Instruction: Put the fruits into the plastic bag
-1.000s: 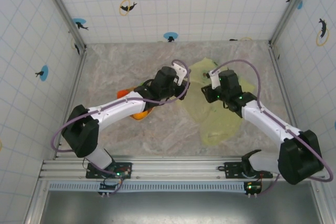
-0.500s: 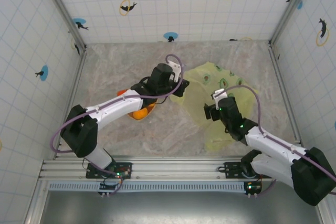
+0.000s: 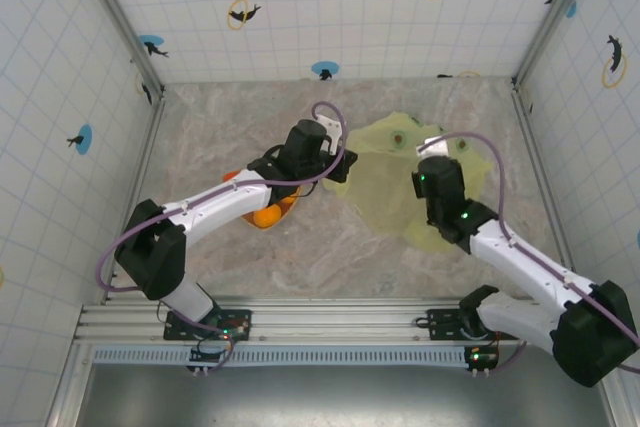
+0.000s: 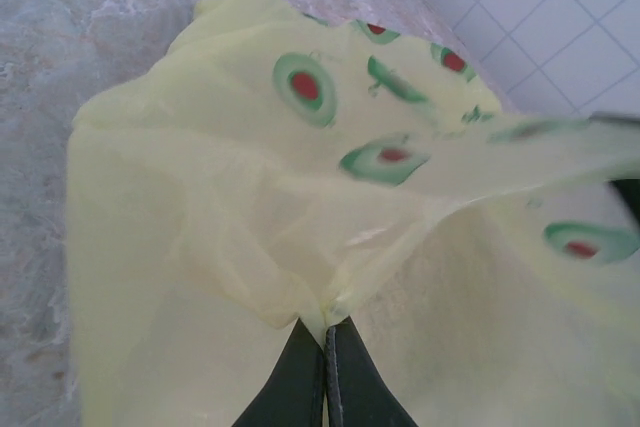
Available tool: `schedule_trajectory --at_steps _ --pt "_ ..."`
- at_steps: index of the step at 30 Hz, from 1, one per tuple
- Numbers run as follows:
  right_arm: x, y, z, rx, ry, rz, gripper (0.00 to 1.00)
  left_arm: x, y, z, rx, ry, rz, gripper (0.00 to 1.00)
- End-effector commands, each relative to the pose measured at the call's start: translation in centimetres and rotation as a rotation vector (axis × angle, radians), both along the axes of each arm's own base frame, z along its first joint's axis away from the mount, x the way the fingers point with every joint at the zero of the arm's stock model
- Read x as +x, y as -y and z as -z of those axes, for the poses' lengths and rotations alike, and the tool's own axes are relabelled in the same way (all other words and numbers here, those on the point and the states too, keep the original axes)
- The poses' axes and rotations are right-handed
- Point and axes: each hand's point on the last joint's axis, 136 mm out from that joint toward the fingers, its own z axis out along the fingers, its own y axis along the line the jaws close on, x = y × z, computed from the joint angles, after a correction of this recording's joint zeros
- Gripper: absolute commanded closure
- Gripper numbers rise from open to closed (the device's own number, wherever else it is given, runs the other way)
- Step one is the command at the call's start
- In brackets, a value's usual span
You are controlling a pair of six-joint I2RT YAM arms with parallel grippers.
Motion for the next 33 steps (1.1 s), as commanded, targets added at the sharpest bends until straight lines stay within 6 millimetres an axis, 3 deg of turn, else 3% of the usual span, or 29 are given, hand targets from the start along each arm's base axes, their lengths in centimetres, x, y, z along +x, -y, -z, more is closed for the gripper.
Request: schedule_trajectory --at_steps 1,8,11,15,20,26,33 --pt "0.3 0.6 -0.4 -0.02 -0.09 -0.028 0.98 0.6 -0.4 -1.3 0.014 0.042 -0.012 1.0" --pt "0.6 -1.1 -2.5 0.113 -0.234 -0.154 0.99 0.8 -1.2 -3.8 -0.007 0.061 -0.001 1.0" --pt "0.1 -2.6 -2.1 0.144 -0.308 -0.231 0.95 0.7 -1.5 -5.4 -0.088 -0.007 0.026 1.0" --pt "-0.3 -3.2 -0.4 0.114 -0.351 -0.269 0.8 0.7 -2.0 -6.4 -0.179 -0.099 0.052 1.0" --pt "0.1 -4.0 0.7 0.037 -0.35 -0.287 0.65 0.4 -2.1 -5.7 -0.161 -0.125 0.063 1.0" --pt "0.8 -6.5 2.7 -0.134 -0.334 -0.334 0.48 0.2 -1.8 -5.1 -0.157 -0.158 0.08 1.0" --pt "2.7 -7.0 4.1 -0.188 -0.312 -0.295 0.41 0.3 -1.8 -4.7 -0.149 -0.167 0.08 1.0"
